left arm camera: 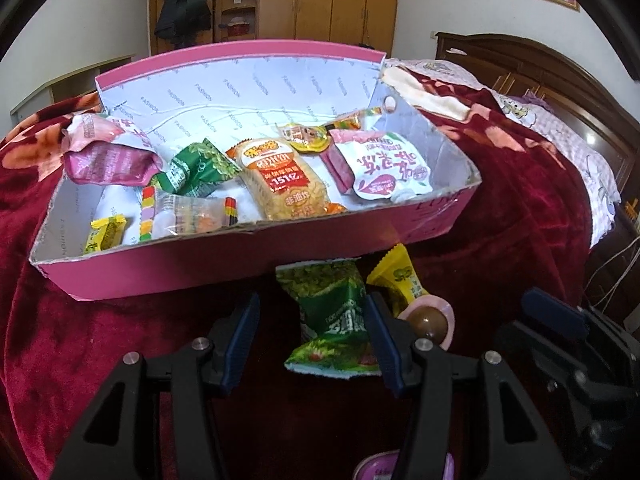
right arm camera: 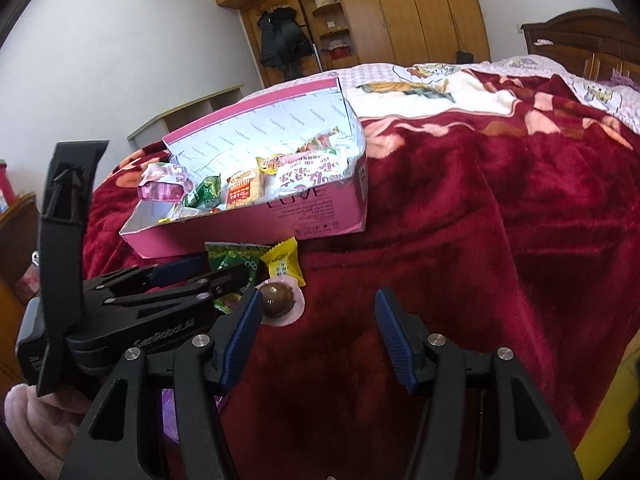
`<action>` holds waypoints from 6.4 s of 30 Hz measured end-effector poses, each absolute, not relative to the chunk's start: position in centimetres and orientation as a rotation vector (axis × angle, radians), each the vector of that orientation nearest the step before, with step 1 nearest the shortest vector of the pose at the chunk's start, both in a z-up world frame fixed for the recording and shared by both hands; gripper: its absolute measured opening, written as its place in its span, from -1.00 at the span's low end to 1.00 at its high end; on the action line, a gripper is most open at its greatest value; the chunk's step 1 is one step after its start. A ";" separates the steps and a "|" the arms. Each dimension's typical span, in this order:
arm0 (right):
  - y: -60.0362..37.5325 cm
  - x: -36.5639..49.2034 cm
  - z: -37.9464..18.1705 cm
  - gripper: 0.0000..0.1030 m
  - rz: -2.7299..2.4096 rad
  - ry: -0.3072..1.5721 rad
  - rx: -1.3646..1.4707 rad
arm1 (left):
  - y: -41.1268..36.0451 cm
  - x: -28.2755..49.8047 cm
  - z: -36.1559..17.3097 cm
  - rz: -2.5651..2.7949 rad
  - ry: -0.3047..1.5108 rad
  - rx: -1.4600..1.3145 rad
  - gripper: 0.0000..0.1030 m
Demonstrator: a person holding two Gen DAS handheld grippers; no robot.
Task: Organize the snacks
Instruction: 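Move the left tool to the loose snacks and grasp the green snack bag, then grasp the brown round chocolate with the right tool while the left tool lifts the green bag, then lower the green bag into the box and open the left tool while the right tool carries the chocolate, then lower the brown chocolate into the pink box and open the right tool, then move the left tool down to the purple tin and grasp it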
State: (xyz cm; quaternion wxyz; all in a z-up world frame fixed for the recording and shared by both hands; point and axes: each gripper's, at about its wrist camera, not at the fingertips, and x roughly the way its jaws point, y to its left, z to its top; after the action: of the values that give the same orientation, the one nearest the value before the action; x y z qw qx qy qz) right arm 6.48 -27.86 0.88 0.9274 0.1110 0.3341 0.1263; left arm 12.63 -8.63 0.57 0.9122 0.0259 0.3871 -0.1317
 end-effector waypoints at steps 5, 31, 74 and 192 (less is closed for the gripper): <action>-28.4 6.5 0.4 0.16 0.263 0.691 0.258 | -9.1 13.2 0.0 -0.263 0.815 0.060 0.13; -27.4 6.4 0.2 0.16 0.269 0.724 0.263 | -4.7 10.4 0.7 -0.224 0.771 0.024 -0.33; -23.0 8.1 -0.5 -0.43 0.224 0.731 0.169 | 0.8 10.0 -0.2 -0.194 0.750 -0.107 -0.33; -23.3 8.3 6.6 -0.04 0.332 0.597 0.126 | -1.5 12.3 7.8 -0.237 0.666 -0.076 0.04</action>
State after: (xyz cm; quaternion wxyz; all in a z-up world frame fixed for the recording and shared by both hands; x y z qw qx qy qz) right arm 8.34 -23.32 6.57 0.9404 0.0615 0.2923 0.1627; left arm 12.31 -1.53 7.77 0.9375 -0.0372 0.3260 -0.1161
